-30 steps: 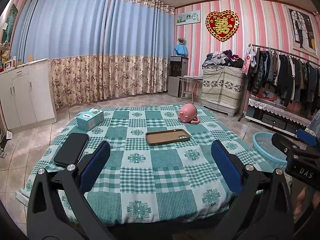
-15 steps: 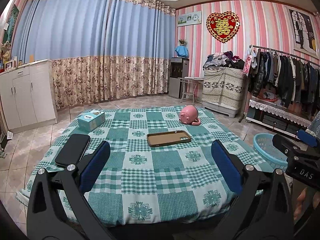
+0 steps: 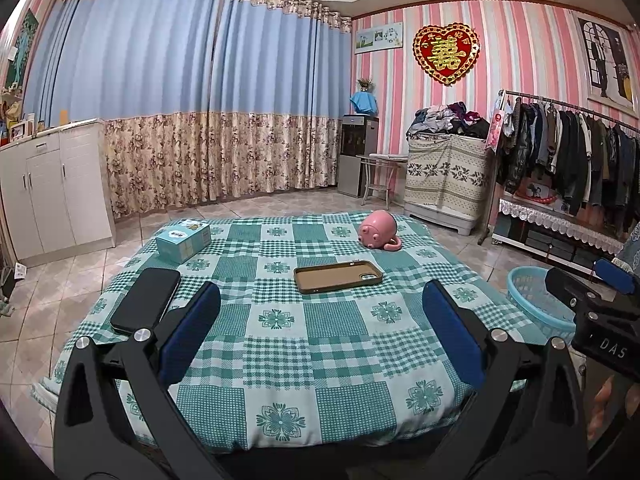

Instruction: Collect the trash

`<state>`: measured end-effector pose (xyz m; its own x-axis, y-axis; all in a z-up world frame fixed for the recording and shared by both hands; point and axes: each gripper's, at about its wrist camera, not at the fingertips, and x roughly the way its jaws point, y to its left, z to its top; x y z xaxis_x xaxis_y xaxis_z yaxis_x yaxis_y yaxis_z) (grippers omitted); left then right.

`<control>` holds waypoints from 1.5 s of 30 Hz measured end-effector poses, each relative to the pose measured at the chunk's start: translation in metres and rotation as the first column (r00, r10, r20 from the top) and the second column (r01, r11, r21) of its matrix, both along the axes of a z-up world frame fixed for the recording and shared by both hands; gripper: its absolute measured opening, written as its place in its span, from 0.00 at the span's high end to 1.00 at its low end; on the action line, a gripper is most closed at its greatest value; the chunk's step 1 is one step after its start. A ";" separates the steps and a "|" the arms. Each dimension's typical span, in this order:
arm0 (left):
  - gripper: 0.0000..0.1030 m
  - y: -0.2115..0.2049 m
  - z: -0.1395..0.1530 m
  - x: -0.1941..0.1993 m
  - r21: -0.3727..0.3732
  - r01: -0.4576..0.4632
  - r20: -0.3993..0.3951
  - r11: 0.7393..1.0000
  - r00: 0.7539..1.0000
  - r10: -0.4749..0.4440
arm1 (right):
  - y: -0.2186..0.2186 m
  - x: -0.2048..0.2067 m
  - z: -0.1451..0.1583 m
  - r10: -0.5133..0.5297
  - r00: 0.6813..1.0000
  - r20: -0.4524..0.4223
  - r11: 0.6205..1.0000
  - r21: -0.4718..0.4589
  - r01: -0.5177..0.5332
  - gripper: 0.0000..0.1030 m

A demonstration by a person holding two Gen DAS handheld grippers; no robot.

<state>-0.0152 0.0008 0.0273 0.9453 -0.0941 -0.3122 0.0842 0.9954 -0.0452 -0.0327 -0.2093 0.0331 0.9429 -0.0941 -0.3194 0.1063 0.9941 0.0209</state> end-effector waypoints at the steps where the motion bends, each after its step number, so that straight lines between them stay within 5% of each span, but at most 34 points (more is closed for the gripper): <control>1: 0.05 0.000 0.000 0.000 0.000 0.000 0.000 1.000 1.000 0.000 | 0.000 0.000 0.000 0.000 1.000 0.000 1.000 -0.001 0.000 0.04; 45: 0.05 -0.004 0.003 0.000 0.009 -0.002 0.018 1.000 1.000 0.002 | -0.002 0.002 0.004 -0.003 1.000 0.011 1.000 0.004 0.003 0.04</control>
<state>-0.0147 -0.0035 0.0303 0.9509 -0.0897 -0.2961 0.0833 0.9959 -0.0344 -0.0309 -0.2116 0.0374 0.9462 -0.0959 -0.3091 0.1092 0.9937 0.0260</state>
